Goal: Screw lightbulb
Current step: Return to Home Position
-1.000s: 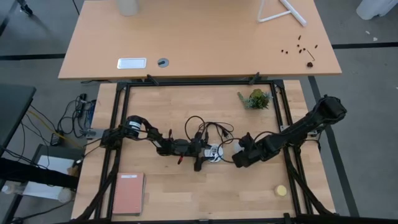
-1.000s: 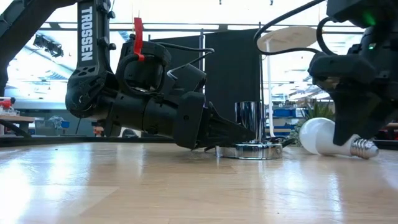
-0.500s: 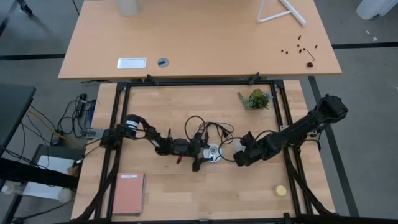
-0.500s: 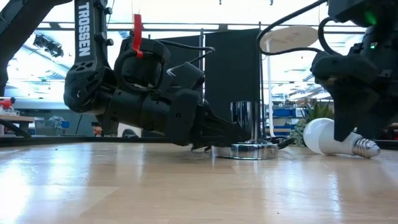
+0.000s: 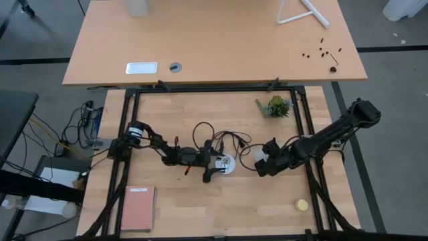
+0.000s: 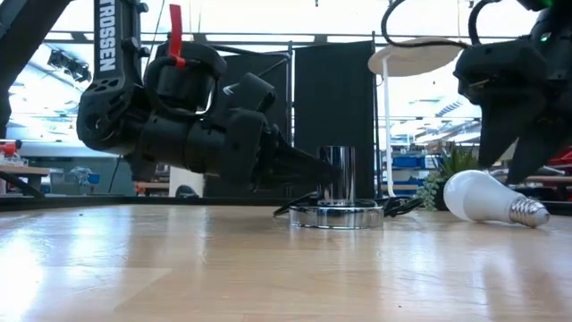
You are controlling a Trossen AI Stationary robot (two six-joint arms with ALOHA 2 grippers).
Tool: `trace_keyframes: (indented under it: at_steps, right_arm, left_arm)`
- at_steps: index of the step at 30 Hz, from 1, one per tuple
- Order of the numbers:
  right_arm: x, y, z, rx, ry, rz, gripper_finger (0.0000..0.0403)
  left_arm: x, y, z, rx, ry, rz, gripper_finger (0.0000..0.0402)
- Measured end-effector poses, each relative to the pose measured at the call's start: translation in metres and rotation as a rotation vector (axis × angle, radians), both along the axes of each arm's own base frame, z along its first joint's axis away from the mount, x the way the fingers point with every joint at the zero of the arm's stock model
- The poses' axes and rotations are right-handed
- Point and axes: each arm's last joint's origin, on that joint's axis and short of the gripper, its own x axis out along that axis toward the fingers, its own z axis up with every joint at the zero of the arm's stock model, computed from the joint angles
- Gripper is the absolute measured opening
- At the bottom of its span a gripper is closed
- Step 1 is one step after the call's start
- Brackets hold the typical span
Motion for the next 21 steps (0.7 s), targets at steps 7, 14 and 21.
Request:
trace_keyframes:
  at_steps: [7, 14, 21]
  right_arm:
    - [-0.004, -0.001, 0.006, -0.031, -0.03, 0.008, 0.0285]
    - [-0.005, -0.001, 0.006, -0.052, -0.025, 0.025, 0.0285]
    - [-0.007, 0.002, 0.023, -0.061, -0.065, 0.065, 0.0278]
  left_arm:
    - [-0.011, 0.002, 0.007, 0.002, 0.008, 0.002, 0.0287]
    - [-0.025, 0.005, 0.023, 0.016, 0.098, 0.006, 0.0287]
    - [-0.034, 0.007, 0.046, 0.031, 0.193, 0.029, 0.0287]
